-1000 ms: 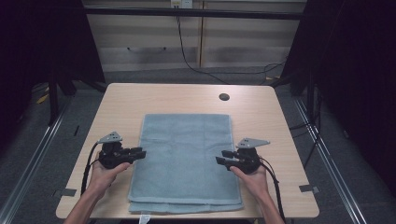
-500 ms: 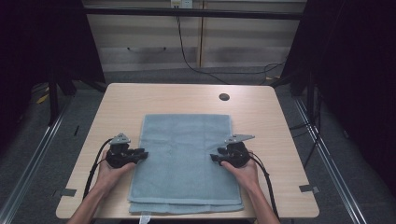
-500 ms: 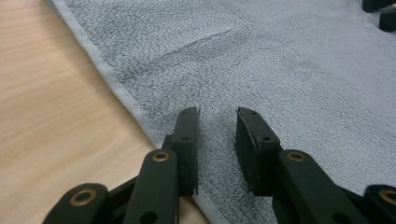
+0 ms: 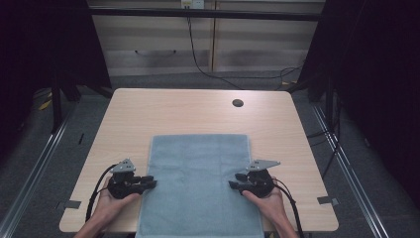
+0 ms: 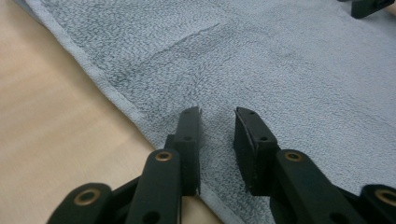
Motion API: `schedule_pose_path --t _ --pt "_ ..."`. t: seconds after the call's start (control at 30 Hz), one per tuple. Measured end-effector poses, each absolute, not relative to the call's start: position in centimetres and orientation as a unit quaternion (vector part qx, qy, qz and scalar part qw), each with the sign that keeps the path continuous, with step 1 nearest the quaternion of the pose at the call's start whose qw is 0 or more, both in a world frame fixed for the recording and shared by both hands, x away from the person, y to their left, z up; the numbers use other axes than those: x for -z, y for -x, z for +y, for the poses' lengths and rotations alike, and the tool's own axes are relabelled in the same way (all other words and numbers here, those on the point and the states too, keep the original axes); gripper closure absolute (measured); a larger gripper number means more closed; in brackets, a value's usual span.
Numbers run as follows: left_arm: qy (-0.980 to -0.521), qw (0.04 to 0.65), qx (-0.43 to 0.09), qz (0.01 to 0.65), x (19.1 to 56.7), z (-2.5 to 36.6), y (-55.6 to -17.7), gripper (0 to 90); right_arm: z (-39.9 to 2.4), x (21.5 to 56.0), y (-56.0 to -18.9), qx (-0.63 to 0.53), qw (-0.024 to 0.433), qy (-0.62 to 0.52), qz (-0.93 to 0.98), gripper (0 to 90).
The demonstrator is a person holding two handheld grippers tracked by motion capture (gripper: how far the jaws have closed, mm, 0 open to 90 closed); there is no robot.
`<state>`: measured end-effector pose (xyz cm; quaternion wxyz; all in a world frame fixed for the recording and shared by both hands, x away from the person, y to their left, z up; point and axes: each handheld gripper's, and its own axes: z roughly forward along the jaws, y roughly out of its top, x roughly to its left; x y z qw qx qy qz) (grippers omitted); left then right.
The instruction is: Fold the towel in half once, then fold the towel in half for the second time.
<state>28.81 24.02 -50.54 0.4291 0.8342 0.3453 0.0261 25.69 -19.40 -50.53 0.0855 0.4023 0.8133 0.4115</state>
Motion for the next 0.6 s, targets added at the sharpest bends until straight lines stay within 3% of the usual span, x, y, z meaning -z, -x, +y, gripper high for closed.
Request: schedule_pose_path --t 0.37,0.47,0.6 --pt "-0.845 0.421 -0.019 0.328 50.2 24.1 -24.6 74.6 -19.3 50.0 -22.2 -0.398 0.064 -0.391 0.827 58.9" --pt "-0.839 0.43 -0.009 0.334 50.1 24.4 -24.7 72.0 -19.1 49.6 -21.9 -0.382 0.059 -0.381 0.84 58.8" --pt "-0.826 0.454 -0.017 0.335 48.3 24.3 -27.3 68.0 -20.3 47.9 -24.5 -0.419 0.084 -0.396 0.813 56.8"
